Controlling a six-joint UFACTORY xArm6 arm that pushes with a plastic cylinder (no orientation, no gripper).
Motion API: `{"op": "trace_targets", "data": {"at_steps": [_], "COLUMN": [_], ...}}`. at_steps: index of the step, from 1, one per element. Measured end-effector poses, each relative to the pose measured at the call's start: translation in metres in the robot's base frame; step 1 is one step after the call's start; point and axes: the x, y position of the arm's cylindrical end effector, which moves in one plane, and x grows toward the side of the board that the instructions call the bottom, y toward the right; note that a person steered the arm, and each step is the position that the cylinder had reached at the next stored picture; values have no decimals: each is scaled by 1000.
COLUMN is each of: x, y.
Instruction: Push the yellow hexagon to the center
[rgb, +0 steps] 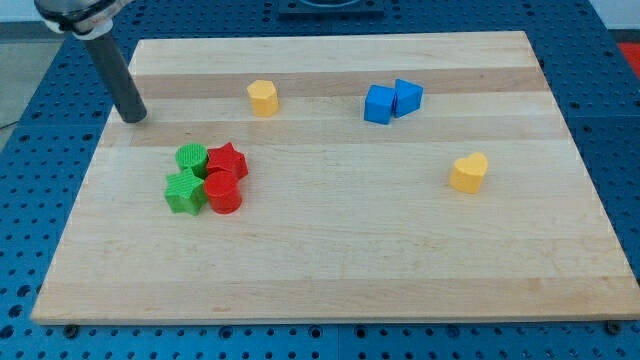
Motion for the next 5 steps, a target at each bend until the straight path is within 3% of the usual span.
{"op": "trace_targets", "data": {"at_steps": [2,3,5], "x": [-56,-60,12], "y": [2,55,178]}}
